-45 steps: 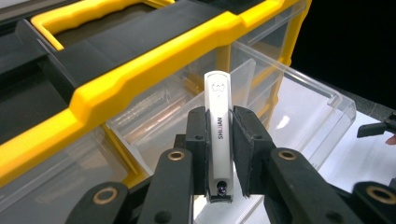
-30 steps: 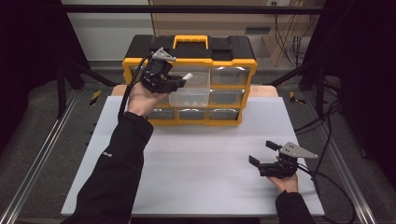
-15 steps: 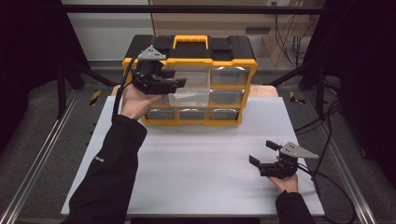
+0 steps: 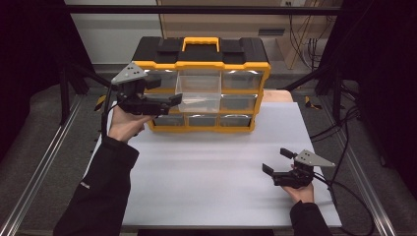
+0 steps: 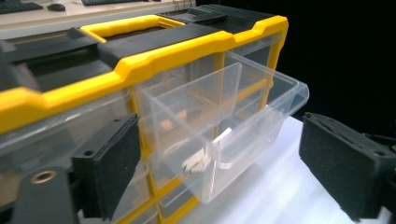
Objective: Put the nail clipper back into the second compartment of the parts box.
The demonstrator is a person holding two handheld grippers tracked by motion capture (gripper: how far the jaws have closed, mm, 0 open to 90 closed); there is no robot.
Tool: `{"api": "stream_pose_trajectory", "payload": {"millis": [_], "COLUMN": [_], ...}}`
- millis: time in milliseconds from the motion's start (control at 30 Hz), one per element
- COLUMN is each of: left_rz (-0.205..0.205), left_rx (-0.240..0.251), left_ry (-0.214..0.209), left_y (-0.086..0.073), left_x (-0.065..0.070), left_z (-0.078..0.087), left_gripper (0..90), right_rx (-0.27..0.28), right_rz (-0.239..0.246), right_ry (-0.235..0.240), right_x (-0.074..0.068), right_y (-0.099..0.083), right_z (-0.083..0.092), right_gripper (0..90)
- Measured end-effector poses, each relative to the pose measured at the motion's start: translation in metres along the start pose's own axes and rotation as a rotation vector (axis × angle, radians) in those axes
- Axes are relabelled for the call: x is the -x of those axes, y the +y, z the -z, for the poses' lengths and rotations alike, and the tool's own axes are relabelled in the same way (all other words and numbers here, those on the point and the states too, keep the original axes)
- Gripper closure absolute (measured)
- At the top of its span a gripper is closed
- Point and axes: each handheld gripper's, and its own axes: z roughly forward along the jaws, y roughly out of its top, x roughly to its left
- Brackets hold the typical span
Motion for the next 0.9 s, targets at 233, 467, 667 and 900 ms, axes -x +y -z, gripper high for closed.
{"api": "stream_pose_trajectory", "payload": {"millis": [233, 467, 667, 900], "left_rz": [-0.005, 0.004, 0.022, 0.059], "left_rx": [0.033, 0.066, 0.055, 0.062], "left_ry": [0.013, 0.003, 0.002, 0.002], "left_y": [-0.027, -0.06, -0.096, -0.13], "left_x": [-0.002, -0.001, -0.003, -0.009], "left_z": [0.015, 0.024, 0.026, 0.03], "left_gripper": [6.7, 5.8, 5.0, 4.8], "right_rx": [0.001, 0.001, 0.004, 0.002], "right_rz": [0.001, 0.001, 0.008, 0.005], "right_ry": [-0.002, -0.003, -0.006, -0.003], "right_x": [0.0, 0.0, 0.001, 0.0], "right_y": [0.0, 0.0, 0.0, 0.0], "right_z": [0.0, 0.0, 0.0, 0.0], "right_gripper": [1.7, 1.6, 1.6, 1.6]}}
